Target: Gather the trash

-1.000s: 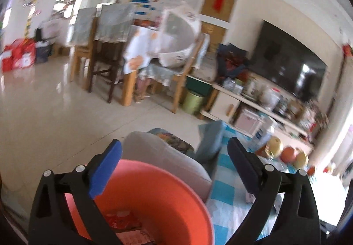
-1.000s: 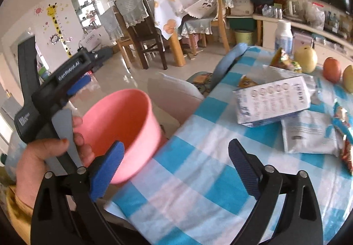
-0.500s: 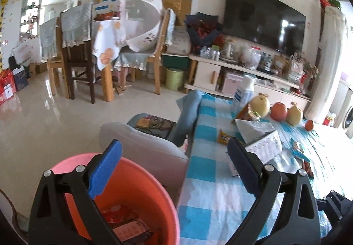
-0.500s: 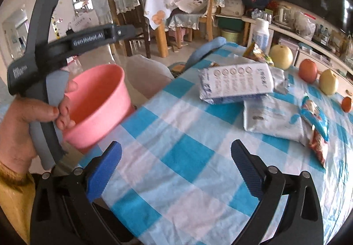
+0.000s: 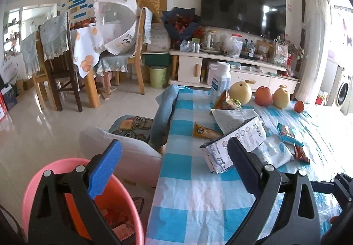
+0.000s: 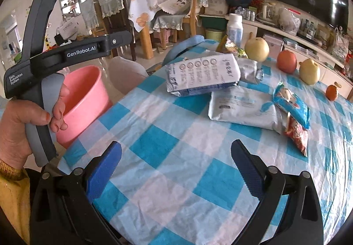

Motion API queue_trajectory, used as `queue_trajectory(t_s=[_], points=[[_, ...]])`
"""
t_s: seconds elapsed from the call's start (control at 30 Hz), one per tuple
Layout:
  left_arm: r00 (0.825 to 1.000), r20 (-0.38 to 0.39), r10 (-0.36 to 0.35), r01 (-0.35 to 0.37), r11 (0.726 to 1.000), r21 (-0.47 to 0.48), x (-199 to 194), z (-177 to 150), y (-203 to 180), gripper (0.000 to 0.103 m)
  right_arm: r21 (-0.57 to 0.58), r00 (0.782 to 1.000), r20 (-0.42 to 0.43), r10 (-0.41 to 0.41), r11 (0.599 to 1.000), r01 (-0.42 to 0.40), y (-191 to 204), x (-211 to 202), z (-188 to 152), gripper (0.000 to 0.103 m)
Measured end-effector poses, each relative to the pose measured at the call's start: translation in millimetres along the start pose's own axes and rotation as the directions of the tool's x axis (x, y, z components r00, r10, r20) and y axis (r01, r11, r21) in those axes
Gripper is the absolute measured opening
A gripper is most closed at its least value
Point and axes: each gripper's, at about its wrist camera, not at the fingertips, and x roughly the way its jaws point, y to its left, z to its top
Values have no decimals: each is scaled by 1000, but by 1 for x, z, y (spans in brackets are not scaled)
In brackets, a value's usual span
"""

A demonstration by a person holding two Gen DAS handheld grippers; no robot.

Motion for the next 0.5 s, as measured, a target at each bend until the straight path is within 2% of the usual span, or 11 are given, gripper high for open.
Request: queue_trajectory(t_s=[0.4,0.5], points=[[1000,-3,-1,1,997,78,10,0,-36,97,56,998,-54,-26,998,29,-36,0,-16,98],[999,-15,-39,39,998,55,15,1,-44,97,83,997,-67,-41,995,47,-50,-1,-19,98]])
